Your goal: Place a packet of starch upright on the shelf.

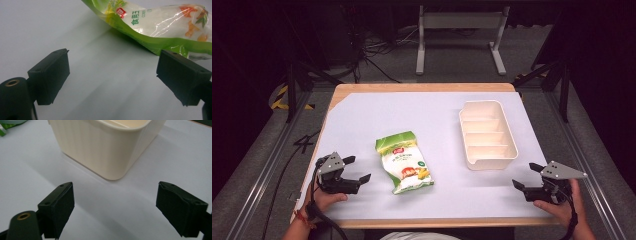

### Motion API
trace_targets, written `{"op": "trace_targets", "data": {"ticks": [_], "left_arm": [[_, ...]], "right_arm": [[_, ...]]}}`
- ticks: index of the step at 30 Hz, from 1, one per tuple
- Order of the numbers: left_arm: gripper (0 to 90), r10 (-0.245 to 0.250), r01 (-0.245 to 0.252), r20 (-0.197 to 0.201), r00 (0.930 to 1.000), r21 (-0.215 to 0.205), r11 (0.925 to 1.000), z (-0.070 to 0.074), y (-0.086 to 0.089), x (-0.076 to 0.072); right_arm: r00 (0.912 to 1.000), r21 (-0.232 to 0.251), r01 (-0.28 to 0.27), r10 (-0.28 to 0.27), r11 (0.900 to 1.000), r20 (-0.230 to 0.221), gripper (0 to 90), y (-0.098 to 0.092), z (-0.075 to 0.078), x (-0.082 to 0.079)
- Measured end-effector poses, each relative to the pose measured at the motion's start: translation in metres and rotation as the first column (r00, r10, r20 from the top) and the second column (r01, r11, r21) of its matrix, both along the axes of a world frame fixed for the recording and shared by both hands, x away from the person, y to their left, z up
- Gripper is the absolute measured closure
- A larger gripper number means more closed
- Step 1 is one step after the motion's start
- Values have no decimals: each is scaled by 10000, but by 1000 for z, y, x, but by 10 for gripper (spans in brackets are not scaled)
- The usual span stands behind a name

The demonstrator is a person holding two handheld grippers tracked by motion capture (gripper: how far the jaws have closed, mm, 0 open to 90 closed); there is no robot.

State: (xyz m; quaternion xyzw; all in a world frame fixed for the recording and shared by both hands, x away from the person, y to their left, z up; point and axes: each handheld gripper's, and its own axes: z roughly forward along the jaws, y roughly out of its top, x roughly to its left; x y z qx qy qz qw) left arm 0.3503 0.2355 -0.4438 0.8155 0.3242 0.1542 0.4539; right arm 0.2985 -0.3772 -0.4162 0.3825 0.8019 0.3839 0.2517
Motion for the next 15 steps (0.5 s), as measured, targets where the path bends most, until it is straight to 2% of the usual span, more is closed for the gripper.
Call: {"op": "trace_targets", "data": {"ticks": [1,5,7,8,10,11,13,14,15], "left_arm": [[126,-40,40,-55,10000,-83,10000,0,0,0],[118,-152,153,-97,9998,14,9999,0,-2,2],[130,-119,122,-354,9993,76,9999,0,-2,6],[135,-238,250,-607,9979,200,9995,-1,-2,14],[138,-327,345,-760,9966,236,9991,0,-3,17],[138,-331,358,-741,9967,355,9987,2,-3,19],[138,-612,636,-720,9955,308,9975,9,-4,24],[138,-678,700,-574,9960,389,9968,18,-6,31],[138,-678,700,-574,9960,389,9968,18,-6,31]], "right_arm": [[10000,89,4,-4,10000,-62,146,0,-1,0],[9998,-87,32,-34,10000,-216,147,0,-4,1],[9997,-226,51,-56,9997,-241,147,2,-4,2],[9997,-210,42,-48,9998,-260,148,2,-5,2],[9996,-260,60,-67,9996,-275,148,3,-5,2],[9994,-370,66,-79,9993,-338,149,3,-6,1],[9994,-339,66,-77,9994,-345,150,3,-6,2],[9993,-389,51,-65,9992,-359,149,3,-7,2],[9993,-389,51,-65,9992,-359,149,3,-7,2]]}}
